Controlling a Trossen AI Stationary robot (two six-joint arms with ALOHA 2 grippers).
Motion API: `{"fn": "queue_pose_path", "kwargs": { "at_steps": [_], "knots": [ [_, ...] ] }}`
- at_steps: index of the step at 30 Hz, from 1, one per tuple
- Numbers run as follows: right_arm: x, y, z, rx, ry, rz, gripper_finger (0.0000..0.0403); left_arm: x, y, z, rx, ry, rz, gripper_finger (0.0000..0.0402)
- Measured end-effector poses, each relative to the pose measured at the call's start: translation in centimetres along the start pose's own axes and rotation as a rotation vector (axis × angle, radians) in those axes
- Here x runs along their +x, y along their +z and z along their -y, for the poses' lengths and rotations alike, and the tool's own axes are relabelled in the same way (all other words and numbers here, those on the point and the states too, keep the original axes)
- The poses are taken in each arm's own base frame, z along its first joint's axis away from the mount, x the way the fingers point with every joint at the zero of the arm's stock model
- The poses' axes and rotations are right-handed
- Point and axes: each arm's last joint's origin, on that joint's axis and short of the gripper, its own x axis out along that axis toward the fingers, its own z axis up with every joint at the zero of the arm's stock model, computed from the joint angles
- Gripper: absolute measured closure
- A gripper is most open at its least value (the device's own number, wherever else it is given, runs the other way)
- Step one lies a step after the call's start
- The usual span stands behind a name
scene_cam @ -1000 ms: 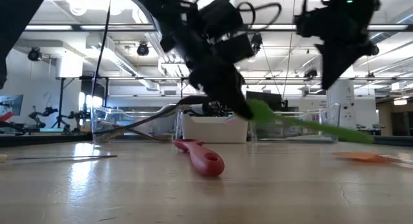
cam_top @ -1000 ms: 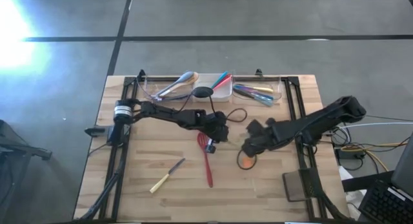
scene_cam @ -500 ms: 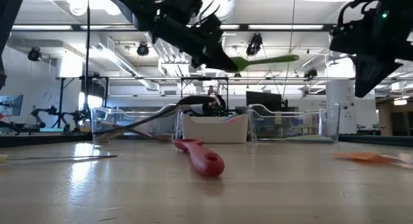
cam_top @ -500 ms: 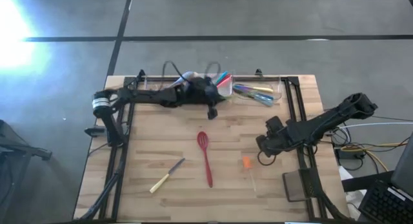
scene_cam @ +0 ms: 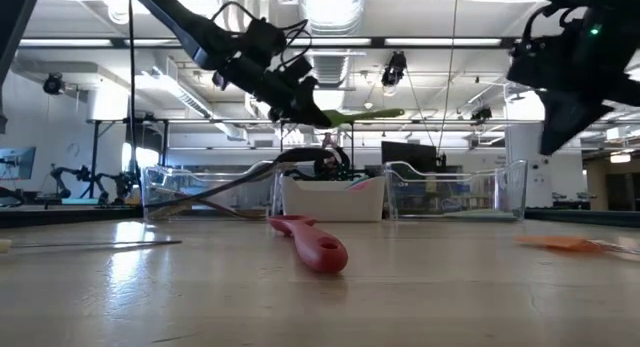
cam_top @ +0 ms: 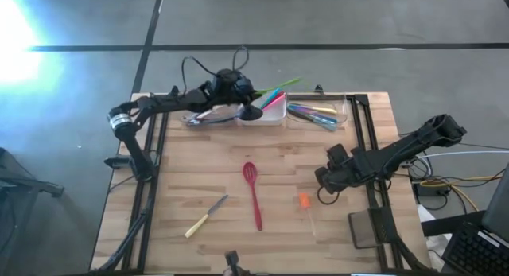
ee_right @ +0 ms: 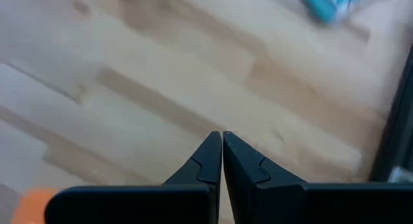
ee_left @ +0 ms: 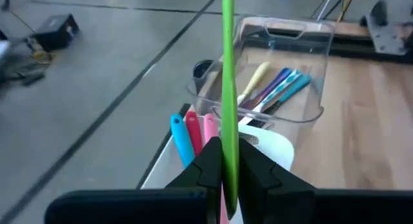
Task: Pick & Place Kitchen Items
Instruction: Put the green spatula into the white bin
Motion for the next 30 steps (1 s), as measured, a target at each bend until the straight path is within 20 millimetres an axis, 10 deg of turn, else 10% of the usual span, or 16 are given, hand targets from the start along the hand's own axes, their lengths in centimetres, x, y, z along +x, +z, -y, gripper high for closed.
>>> {"fn": "queue_pose_path", "kwargs": {
  "at_steps": [10,20,30],
  "knots": [
    [-1.7,4.4,-2.7,-0.364,0.093,0.320,0.0394,-0.1,-0.5,-0.4,-0.045,-0.068,-0.001,0.0378],
    [-4.3,12.3,-0.9,-0.579,0.041,0.238,0.0388,-2.6,1.0,5.2,0.152,-0.212,-0.085,0.0378],
    [-6.0,18.5,-0.1,-0.663,0.365,0.155,0.0289,-4.7,1.8,6.9,0.098,-0.259,-0.133,0.0378]
  ]
}}
